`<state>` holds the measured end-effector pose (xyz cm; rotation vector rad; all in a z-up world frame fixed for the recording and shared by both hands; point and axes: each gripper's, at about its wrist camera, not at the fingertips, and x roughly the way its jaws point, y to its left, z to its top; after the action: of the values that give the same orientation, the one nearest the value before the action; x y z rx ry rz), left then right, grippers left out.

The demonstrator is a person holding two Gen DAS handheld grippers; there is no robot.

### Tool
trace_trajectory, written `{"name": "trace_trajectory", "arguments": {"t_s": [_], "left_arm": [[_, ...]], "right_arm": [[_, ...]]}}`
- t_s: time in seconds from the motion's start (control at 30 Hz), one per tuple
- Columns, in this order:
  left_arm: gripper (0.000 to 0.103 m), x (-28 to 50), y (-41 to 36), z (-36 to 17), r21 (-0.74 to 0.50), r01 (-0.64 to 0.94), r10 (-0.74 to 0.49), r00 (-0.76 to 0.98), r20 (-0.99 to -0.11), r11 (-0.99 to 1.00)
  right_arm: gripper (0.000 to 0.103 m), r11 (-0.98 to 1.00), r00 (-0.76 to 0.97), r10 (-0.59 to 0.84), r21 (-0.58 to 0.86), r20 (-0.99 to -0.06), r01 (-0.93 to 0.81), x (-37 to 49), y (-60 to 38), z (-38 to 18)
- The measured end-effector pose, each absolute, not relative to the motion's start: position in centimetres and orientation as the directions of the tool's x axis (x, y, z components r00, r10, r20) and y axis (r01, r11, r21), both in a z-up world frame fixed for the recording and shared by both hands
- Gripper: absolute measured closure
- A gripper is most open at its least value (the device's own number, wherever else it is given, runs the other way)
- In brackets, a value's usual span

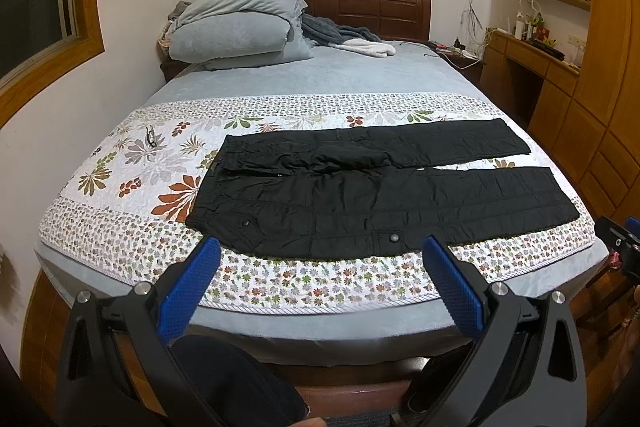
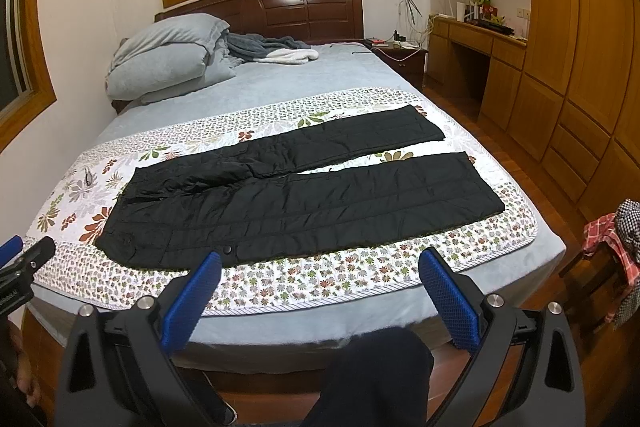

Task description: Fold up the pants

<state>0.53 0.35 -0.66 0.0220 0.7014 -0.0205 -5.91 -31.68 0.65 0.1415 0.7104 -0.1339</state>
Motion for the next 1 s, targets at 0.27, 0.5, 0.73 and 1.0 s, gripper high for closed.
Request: {"name": "trace_trajectory", "arguments": {"t_s": [0.27,0.5,0.73,1.0], "left_arm": [[0.003,0.8,0.2,-0.8,0.016,0.027,-0.010,0.759,-0.651,1.000],[0.003,1.2,0.3,-1.1,0.024,0.021,0.000,0.755,-0.656,1.000],[0.002,3.1,2.5,-3.0,-0.123,0.090,-0.150,0.718,-0.679,0.988],[0.003,12.9,14.8,-11.0,-0.463,0.067,-0.412,0.580,-0.703,0.884]], "right_arm": [[0.003,0.982,0.750,-0.074,0.082,-0.658,0.169,-5.9,-31.7,0.6],[0.003,0.982,0.743,-0.076,0.079,-0.665,0.171,-5.4,-31.6,0.2],[0.003,0.982,0.741,-0.014,0.131,-0.671,0.136,-3.2,-32.7,-1.7],[0.003,0.930,0.652,0.192,0.348,-0.733,0.118,3.8,-39.4,-9.2]]}}
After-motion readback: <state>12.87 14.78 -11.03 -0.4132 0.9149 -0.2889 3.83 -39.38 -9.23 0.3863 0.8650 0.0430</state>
